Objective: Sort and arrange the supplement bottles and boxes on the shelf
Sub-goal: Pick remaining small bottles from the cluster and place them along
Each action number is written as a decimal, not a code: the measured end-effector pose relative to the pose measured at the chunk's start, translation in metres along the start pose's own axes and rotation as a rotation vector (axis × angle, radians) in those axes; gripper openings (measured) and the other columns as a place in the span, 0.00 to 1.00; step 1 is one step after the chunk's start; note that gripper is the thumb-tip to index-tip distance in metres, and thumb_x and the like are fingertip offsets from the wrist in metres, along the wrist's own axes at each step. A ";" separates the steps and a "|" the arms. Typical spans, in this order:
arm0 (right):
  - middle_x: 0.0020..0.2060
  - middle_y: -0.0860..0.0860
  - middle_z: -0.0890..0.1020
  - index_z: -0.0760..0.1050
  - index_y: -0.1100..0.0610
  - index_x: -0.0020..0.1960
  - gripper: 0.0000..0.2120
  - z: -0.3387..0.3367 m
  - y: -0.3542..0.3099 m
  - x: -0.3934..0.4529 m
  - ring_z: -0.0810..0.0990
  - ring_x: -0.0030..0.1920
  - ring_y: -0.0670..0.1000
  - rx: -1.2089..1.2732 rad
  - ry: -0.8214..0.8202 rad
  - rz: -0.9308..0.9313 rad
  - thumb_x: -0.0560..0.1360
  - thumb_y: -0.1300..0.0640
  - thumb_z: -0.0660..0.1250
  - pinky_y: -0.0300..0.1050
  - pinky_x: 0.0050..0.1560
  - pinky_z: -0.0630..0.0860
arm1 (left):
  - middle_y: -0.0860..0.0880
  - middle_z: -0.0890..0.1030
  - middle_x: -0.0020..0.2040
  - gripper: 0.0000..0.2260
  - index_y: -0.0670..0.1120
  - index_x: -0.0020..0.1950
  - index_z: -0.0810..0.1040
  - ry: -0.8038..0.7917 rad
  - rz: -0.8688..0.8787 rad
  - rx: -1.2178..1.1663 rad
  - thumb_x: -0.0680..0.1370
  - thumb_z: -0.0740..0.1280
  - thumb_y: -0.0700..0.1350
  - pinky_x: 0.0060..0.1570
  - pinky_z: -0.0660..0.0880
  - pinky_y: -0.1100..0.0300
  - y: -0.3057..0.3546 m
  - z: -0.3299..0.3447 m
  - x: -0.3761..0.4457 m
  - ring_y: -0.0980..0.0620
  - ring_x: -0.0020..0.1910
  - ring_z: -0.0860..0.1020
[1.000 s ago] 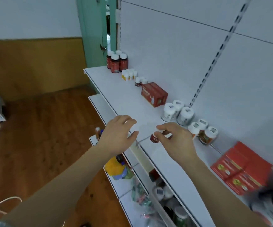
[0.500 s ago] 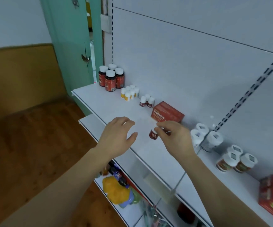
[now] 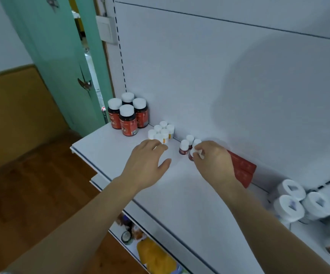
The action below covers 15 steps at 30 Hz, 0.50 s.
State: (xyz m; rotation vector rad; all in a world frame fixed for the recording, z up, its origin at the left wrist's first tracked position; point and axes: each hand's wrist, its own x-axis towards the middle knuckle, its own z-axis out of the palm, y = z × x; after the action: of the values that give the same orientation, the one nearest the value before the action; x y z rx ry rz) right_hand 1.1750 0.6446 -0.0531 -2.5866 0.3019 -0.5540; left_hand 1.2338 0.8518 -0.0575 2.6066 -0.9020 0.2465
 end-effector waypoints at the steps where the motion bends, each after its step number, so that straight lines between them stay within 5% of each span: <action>1: 0.39 0.55 0.82 0.81 0.59 0.44 0.02 0.006 0.001 0.005 0.79 0.38 0.58 -0.071 -0.004 0.001 0.73 0.61 0.71 0.48 0.41 0.76 | 0.48 0.78 0.61 0.20 0.46 0.64 0.77 0.000 0.015 -0.010 0.78 0.62 0.56 0.60 0.73 0.50 -0.005 0.003 0.007 0.45 0.61 0.74; 5: 0.24 0.48 0.66 0.65 0.53 0.28 0.14 0.023 0.000 0.025 0.66 0.27 0.56 -0.350 0.081 -0.027 0.66 0.60 0.69 0.44 0.36 0.61 | 0.49 0.78 0.59 0.21 0.47 0.63 0.78 -0.028 0.082 -0.047 0.77 0.60 0.58 0.58 0.74 0.49 -0.027 0.017 0.039 0.46 0.59 0.75; 9: 0.26 0.49 0.76 0.75 0.55 0.29 0.08 0.043 0.005 0.027 0.76 0.37 0.57 -0.470 0.044 0.056 0.67 0.57 0.69 0.48 0.43 0.66 | 0.49 0.79 0.56 0.21 0.46 0.60 0.79 -0.044 0.182 -0.109 0.76 0.59 0.58 0.54 0.75 0.49 -0.047 0.027 0.067 0.46 0.56 0.76; 15: 0.35 0.47 0.82 0.81 0.53 0.36 0.04 0.055 0.002 0.023 0.78 0.48 0.57 -0.544 0.107 0.106 0.67 0.55 0.75 0.51 0.50 0.69 | 0.49 0.79 0.55 0.18 0.46 0.59 0.79 -0.049 0.340 -0.178 0.77 0.62 0.56 0.51 0.75 0.48 -0.070 0.038 0.094 0.45 0.54 0.76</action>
State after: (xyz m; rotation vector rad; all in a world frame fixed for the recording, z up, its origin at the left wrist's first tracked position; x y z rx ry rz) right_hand 1.2190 0.6579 -0.0910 -3.0357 0.7070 -0.6427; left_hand 1.3525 0.8345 -0.0859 2.2962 -1.3208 0.1816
